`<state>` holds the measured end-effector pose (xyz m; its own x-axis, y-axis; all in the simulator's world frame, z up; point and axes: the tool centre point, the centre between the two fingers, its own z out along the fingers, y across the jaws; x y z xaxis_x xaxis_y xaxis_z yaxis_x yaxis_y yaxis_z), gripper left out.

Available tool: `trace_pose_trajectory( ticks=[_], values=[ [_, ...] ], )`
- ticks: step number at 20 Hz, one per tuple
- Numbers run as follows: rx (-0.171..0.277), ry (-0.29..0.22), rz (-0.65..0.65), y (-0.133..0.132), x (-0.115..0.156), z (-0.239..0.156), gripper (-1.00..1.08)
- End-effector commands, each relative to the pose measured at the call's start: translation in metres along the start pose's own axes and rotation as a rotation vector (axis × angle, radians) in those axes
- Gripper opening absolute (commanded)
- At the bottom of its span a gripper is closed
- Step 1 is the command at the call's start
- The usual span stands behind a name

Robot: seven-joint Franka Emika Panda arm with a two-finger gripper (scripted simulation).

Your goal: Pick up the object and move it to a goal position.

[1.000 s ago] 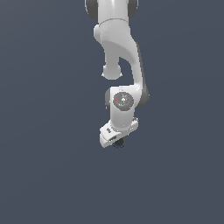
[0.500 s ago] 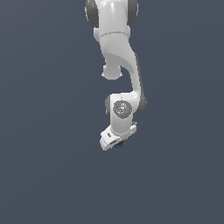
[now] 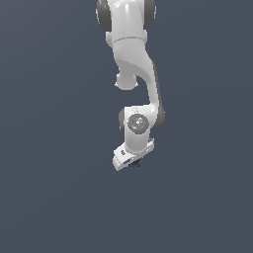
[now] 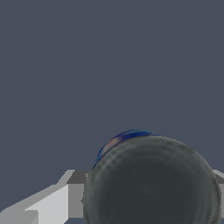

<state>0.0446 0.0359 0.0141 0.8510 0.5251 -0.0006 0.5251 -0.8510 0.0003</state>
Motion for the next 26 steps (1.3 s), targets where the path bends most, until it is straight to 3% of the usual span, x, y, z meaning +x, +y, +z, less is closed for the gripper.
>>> trace_pose_trajectory(
  ticks=[1, 14, 26],
  values=[
    [0.0, 0.001, -0.001, -0.001, 0.001, 0.0, -1.0],
    [0.0, 0.0, 0.0, -0.003, -0.01, -0.025, -1.0],
    [-0.001, 0.0, 0.0, -0.013, -0.046, -0.113, -1.0]
  ],
)
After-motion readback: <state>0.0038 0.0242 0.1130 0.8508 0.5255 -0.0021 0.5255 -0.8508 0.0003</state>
